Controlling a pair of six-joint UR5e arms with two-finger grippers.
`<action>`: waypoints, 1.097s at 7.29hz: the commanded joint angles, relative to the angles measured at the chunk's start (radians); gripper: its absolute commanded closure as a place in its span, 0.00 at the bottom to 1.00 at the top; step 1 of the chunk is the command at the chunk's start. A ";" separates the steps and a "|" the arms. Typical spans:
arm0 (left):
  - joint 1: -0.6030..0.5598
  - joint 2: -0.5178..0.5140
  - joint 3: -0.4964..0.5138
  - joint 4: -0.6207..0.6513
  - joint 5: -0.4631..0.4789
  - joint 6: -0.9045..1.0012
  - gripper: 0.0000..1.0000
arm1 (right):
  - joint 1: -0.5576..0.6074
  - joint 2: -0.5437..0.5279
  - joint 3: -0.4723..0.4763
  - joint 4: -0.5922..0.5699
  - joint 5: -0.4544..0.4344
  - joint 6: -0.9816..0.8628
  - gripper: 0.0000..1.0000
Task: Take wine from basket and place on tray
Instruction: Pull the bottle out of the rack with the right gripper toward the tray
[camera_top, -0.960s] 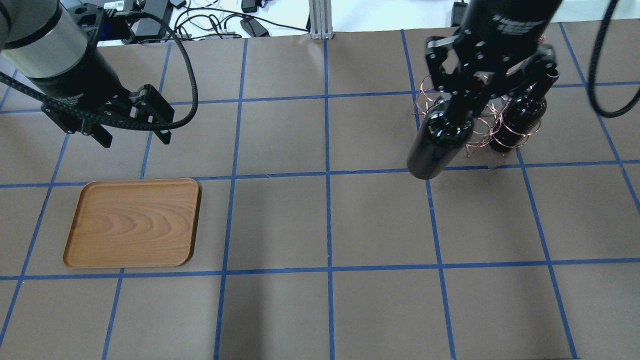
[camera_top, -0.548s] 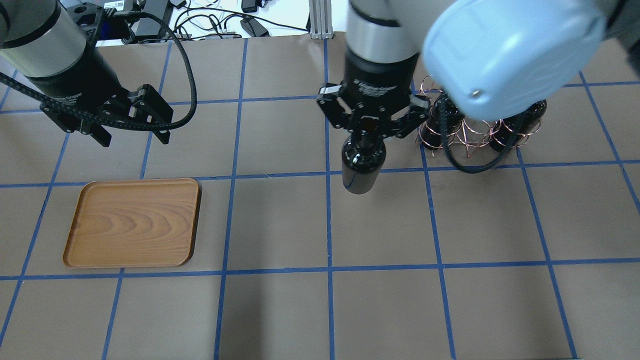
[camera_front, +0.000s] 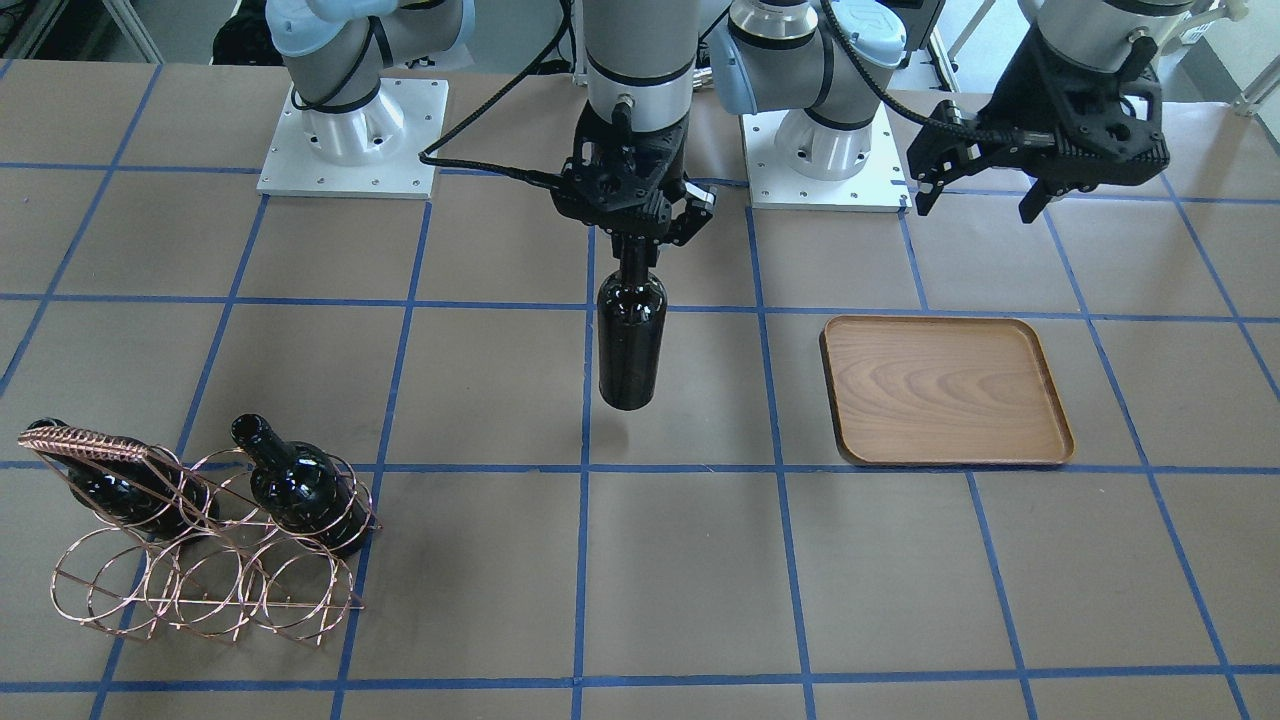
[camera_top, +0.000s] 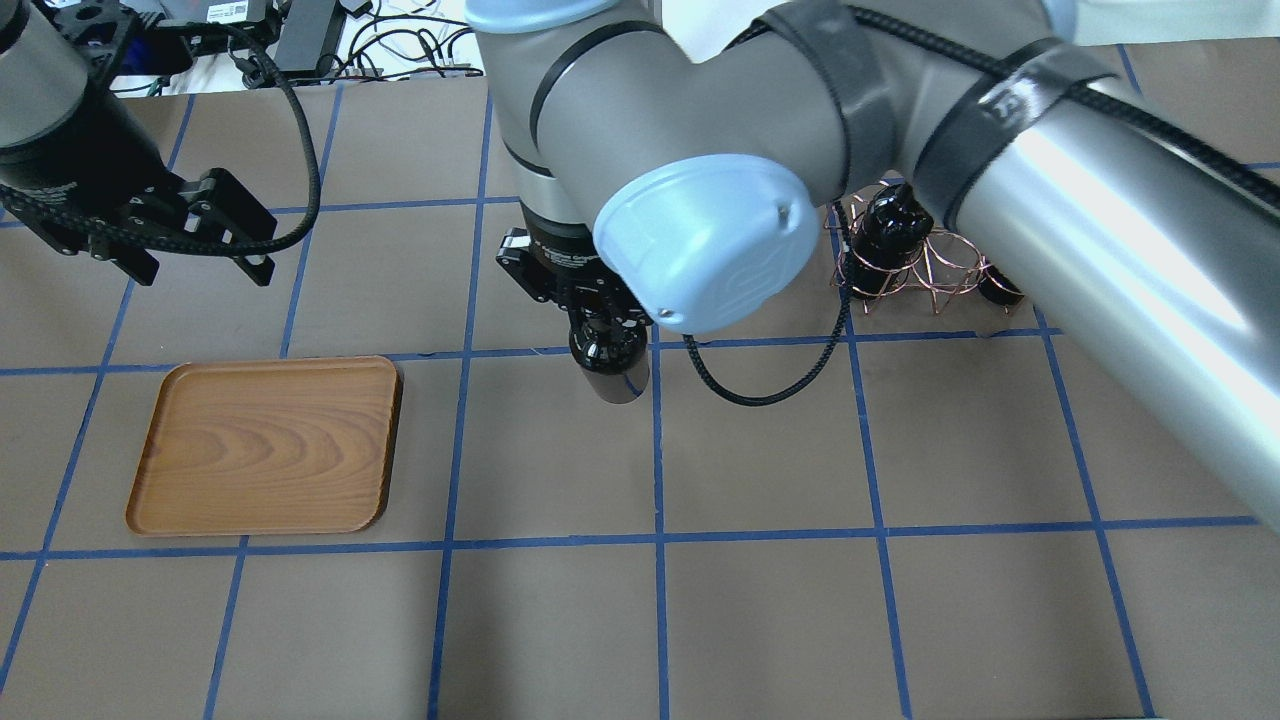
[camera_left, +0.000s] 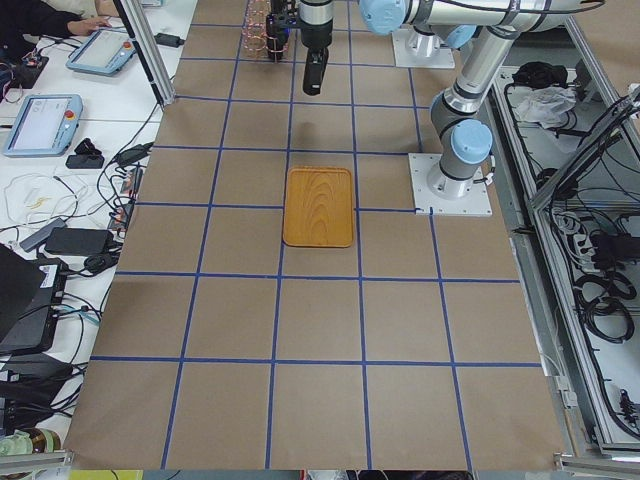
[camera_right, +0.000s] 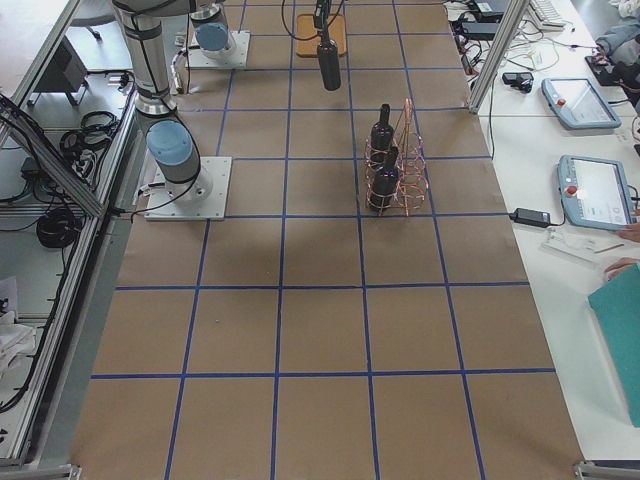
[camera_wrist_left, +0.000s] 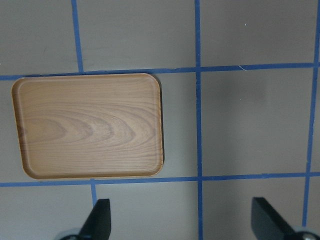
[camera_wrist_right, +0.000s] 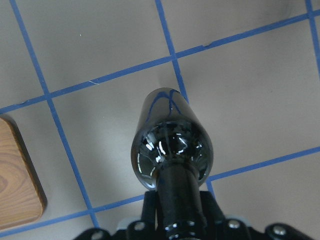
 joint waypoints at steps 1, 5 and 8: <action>0.036 -0.001 -0.003 0.004 0.005 0.082 0.00 | 0.022 0.062 0.000 -0.048 0.001 0.057 1.00; 0.038 -0.001 0.011 0.009 0.017 0.114 0.00 | 0.032 0.100 0.000 -0.053 0.068 0.059 1.00; 0.036 -0.012 -0.002 0.012 0.033 -0.072 0.00 | 0.031 0.115 0.002 -0.045 0.051 0.058 0.00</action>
